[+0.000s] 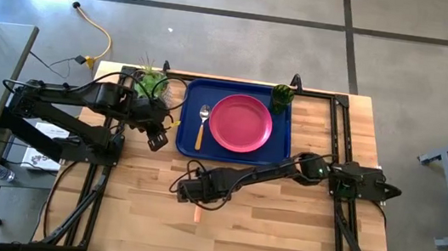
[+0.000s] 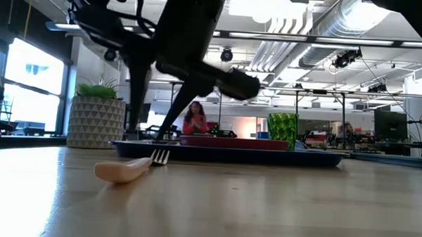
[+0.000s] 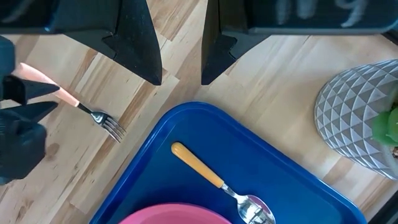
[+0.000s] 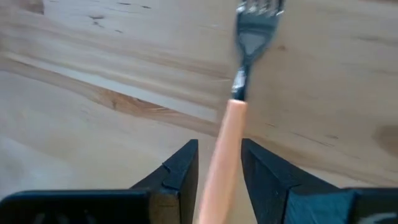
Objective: Pick and place plate/cup/fork/spoon on tray
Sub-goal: Put the yellow fork on the blue serving tray to the left side of the orange spoon
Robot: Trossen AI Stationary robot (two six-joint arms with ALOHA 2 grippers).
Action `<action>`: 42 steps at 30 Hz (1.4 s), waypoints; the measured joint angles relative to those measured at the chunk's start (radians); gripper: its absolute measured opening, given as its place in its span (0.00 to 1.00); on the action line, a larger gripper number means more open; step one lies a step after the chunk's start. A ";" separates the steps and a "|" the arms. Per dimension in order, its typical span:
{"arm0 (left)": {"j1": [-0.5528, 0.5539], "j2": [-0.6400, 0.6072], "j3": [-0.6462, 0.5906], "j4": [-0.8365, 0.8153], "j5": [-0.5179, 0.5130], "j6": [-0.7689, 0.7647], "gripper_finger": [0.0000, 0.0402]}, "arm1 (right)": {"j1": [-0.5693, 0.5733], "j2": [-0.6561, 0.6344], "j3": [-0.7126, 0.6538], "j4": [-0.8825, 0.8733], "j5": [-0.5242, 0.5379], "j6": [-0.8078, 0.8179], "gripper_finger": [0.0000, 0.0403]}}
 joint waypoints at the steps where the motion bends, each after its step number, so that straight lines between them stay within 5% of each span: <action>1: 0.000 0.000 0.000 0.000 0.000 -0.005 0.26 | 0.000 0.000 0.017 -0.032 0.002 -0.012 0.28; 9: 0.000 0.000 0.000 -0.001 0.027 -0.049 0.26 | 0.000 -0.009 0.203 -0.359 0.140 -0.109 0.28; 21: -0.001 0.000 0.000 0.001 0.134 -0.213 0.26 | -0.031 -0.189 0.154 -0.498 0.323 -0.303 0.28; 42: -0.003 0.029 0.000 -0.013 0.080 -0.631 0.32 | -0.066 -0.487 0.154 -0.639 0.553 -0.767 0.28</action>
